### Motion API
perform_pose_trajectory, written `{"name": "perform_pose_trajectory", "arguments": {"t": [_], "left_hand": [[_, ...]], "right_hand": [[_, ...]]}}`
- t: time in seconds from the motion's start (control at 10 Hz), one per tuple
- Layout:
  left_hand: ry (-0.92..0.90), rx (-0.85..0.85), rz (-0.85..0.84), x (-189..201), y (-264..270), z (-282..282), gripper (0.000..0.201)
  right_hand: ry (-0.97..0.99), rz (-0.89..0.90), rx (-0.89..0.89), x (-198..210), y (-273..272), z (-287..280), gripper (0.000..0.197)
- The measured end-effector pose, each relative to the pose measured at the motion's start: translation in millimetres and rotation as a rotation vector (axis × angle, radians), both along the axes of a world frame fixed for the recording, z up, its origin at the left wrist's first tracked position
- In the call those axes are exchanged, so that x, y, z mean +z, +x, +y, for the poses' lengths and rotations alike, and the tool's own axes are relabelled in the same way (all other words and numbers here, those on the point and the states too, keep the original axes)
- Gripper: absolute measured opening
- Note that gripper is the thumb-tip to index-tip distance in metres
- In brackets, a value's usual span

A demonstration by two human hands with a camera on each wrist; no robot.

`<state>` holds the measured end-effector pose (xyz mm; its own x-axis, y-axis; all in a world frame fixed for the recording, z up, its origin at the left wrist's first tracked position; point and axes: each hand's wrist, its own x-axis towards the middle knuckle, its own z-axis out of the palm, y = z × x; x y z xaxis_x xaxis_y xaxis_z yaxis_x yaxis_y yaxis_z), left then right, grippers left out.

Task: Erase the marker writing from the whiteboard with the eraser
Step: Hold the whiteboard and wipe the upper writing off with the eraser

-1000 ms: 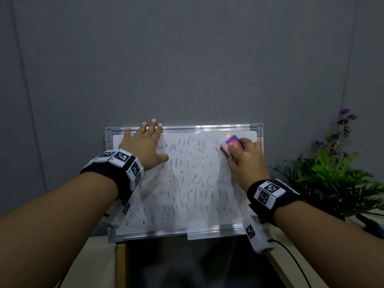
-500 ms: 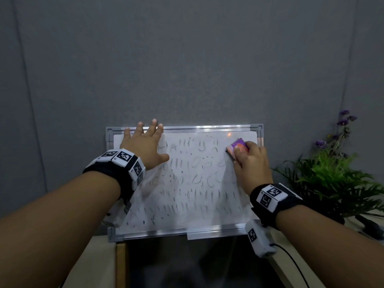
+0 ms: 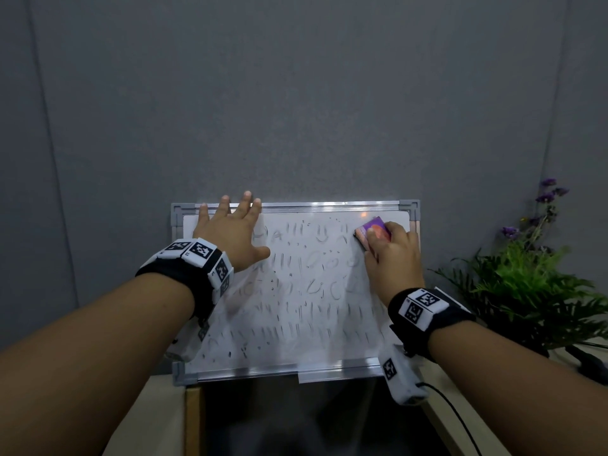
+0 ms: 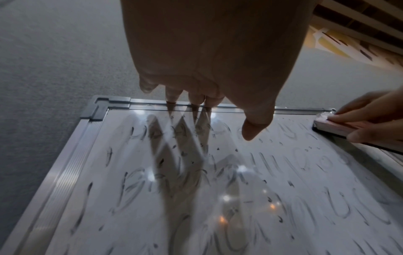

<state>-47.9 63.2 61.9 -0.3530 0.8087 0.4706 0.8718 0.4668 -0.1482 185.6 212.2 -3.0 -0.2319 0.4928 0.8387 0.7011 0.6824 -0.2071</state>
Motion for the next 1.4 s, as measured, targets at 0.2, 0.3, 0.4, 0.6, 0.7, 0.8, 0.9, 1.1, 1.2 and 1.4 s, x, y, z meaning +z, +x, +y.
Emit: {"name": "perform_pose_trajectory", "arguments": {"t": [0.2, 0.3, 0.4, 0.6, 0.7, 0.8, 0.9, 1.1, 1.2, 1.4], "left_hand": [[0.000, -0.004, -0.003, 0, 0, 0, 0.094], [-0.001, -0.001, -0.007, 0, 0, -1, 0.093], [-0.007, -0.001, -0.005, 0, 0, -1, 0.094], [-0.009, -0.002, -0.002, 1, 0, -1, 0.094], [-0.014, 0.001, -0.008, 2, 0, -1, 0.094], [-0.018, 0.002, -0.007, 2, 0, -1, 0.094], [-0.012, -0.003, -0.009, 1, -1, 0, 0.094], [-0.014, -0.001, -0.009, 1, -2, 0, 0.094], [-0.013, -0.001, -0.010, 1, -1, 0, 0.094], [-0.011, -0.004, -0.009, 1, -1, 0, 0.094]], "right_hand": [[0.022, -0.064, 0.086, 11, -13, -5, 0.032], [0.040, -0.130, 0.067, 3, -3, -4, 0.033], [0.038, -0.077, 0.034, 5, 0, -1, 0.031], [0.016, -0.098, 0.067, 17, -13, -8, 0.030], [0.085, -0.208, 0.115, 3, -10, -17, 0.035], [0.101, -0.201, 0.086, 0, -4, -14, 0.033], [0.041, -0.110, 0.028, 8, -6, -7, 0.027], [0.069, -0.151, 0.077, 5, -8, -13, 0.028], [0.105, -0.189, 0.065, 0, -1, -10, 0.027], [0.084, -0.119, 0.045, 6, -6, -7, 0.027]]}}
